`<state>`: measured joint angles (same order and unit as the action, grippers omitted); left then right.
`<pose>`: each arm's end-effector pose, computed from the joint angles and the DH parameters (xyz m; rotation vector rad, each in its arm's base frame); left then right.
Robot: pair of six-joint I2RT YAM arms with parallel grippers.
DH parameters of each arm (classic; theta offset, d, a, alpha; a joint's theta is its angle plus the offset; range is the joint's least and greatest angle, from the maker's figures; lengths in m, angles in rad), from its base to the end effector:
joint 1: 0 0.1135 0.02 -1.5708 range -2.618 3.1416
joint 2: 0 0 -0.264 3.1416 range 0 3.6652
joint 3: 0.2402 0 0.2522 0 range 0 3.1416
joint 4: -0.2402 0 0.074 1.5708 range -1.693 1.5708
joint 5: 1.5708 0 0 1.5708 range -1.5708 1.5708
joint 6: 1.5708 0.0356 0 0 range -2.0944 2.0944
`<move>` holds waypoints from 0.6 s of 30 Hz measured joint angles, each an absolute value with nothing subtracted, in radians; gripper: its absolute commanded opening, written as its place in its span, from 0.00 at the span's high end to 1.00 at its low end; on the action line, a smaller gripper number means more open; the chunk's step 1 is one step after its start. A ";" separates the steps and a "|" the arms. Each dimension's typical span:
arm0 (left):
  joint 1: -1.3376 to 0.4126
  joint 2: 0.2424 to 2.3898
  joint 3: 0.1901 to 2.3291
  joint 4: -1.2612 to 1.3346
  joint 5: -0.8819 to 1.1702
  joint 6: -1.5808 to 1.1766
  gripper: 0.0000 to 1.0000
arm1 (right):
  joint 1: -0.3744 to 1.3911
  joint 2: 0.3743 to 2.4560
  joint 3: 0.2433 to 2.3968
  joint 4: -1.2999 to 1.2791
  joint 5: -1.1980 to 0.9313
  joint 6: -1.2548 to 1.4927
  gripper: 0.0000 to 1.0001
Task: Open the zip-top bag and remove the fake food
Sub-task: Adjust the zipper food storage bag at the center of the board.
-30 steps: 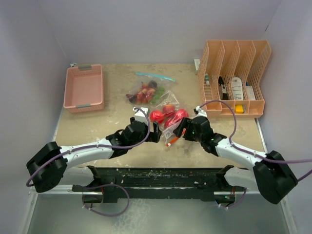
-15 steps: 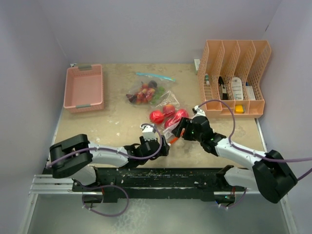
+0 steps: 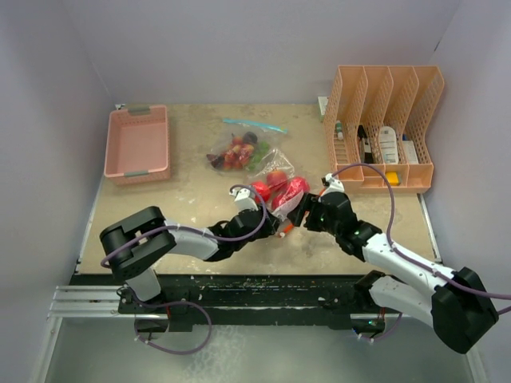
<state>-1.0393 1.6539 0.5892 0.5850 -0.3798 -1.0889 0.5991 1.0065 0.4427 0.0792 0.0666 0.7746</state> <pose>0.1675 -0.2589 0.1420 -0.3020 2.1284 -0.9341 0.1788 0.1192 0.2054 0.2312 2.1351 0.7666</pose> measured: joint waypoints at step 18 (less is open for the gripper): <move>-0.928 1.550 0.640 0.670 -0.151 -1.028 1.00 | 0.599 0.552 0.377 0.073 0.095 0.726 0.55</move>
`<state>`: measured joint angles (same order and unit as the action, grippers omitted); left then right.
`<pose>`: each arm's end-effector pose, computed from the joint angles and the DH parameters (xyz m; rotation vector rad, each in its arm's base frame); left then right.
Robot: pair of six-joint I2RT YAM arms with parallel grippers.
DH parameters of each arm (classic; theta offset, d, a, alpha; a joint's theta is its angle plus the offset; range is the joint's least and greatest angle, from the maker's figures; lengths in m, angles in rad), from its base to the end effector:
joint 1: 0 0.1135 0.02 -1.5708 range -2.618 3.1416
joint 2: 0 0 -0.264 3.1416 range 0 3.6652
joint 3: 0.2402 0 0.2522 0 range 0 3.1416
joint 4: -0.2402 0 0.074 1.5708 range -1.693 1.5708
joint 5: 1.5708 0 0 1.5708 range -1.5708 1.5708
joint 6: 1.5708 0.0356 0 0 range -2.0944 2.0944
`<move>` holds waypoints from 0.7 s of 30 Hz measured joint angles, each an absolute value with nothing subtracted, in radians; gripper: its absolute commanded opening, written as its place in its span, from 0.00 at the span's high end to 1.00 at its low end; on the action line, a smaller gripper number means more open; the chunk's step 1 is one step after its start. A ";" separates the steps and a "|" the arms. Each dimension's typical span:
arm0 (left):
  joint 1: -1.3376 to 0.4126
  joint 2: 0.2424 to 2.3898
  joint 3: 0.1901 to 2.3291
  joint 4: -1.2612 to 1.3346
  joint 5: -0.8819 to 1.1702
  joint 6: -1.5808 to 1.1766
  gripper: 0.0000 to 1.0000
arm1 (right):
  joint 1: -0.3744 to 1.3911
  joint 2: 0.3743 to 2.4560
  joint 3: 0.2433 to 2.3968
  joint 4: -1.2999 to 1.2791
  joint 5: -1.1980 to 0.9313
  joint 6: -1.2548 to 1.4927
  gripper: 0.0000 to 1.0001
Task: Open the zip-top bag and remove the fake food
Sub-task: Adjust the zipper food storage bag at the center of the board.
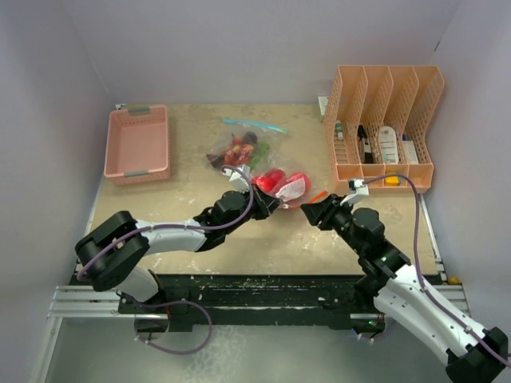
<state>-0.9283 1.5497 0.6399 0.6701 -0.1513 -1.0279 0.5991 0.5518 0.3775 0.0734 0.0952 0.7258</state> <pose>0.1950 -0.2516 0.1950 -0.2174 1.9820 -1.2118 0.1305 0.0850 0.2575 0.1864 1.7459 0.9093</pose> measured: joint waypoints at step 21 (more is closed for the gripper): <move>-0.928 1.455 0.640 0.635 -0.136 -0.998 1.00 | 0.595 0.689 0.260 0.376 -0.041 1.330 0.20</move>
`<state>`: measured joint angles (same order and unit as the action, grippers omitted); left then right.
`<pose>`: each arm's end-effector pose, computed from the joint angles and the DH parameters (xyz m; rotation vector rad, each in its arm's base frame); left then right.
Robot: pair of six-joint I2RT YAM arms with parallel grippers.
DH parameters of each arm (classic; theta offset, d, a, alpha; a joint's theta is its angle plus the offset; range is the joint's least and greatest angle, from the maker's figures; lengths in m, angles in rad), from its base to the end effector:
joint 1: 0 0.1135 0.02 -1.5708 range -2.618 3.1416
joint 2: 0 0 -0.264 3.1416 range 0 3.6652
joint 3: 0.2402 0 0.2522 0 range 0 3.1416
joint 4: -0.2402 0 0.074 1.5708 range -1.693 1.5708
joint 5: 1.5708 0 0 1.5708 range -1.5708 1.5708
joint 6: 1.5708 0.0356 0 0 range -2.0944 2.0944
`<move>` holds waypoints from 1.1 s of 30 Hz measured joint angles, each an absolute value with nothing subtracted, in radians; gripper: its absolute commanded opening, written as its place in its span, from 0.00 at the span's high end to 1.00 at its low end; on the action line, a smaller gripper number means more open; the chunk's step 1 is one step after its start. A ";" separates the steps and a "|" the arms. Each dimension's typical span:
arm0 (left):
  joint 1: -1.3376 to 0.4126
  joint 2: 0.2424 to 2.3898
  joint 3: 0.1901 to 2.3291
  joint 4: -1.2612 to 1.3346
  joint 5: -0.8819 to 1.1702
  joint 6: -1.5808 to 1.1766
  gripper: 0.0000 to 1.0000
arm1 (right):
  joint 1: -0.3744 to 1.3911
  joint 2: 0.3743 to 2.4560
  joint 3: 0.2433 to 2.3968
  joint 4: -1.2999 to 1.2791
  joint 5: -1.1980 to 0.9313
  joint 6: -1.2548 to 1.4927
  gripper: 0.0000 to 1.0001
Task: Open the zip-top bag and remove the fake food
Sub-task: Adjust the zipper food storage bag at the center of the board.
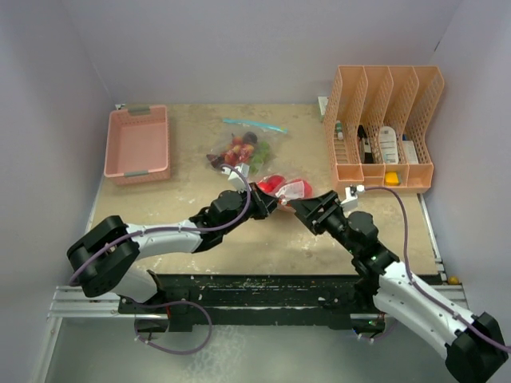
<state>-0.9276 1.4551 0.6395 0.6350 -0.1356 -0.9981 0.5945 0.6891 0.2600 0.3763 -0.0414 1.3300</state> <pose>0.1889 -0.2441 0.2189 -0.1774 1.9264 -1.2472 0.1428 0.0983 0.2282 0.6317 1.7407 1.4628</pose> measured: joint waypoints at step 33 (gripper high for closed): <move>-0.928 1.377 0.555 0.694 -0.008 -0.641 1.00 | 0.590 0.804 0.190 0.471 0.023 1.568 0.73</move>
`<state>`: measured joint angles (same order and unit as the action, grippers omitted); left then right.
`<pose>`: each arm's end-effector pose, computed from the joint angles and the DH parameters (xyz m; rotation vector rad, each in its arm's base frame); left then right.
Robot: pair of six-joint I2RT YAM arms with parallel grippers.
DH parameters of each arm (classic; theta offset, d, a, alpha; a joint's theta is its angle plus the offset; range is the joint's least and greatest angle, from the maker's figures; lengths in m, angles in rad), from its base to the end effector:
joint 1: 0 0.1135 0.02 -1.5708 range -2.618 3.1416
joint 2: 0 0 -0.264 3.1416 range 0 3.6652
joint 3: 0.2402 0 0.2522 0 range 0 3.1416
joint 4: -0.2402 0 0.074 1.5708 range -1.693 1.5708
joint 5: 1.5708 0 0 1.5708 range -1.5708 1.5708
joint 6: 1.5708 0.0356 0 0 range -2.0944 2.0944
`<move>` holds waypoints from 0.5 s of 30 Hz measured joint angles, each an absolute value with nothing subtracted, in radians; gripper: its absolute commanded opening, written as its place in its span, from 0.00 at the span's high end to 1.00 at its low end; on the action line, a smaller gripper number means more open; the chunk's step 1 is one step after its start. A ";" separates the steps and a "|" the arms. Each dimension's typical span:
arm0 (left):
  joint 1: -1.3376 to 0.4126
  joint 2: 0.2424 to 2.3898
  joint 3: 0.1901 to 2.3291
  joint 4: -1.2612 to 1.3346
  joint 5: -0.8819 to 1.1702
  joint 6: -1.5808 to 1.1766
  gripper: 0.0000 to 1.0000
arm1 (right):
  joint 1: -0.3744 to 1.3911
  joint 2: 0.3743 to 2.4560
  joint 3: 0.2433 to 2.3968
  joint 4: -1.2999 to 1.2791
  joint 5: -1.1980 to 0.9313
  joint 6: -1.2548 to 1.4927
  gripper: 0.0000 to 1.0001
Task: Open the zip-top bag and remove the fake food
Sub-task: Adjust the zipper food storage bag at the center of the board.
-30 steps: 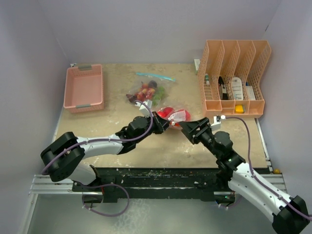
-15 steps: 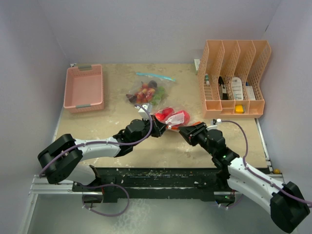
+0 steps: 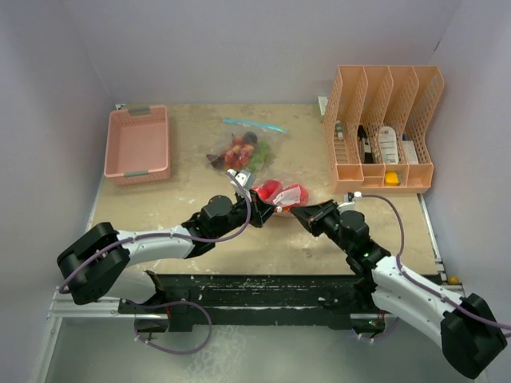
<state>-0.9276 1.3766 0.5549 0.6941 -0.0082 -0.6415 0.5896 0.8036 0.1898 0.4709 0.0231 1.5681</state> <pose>0.1733 -0.2307 0.2201 0.2558 1.8221 -1.1385 0.1501 0.0994 0.1959 0.9525 1.7465 1.5083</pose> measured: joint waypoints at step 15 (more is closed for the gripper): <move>-0.909 1.284 0.790 0.294 0.076 -0.572 1.00 | 0.589 0.671 0.451 0.208 -0.059 0.670 0.41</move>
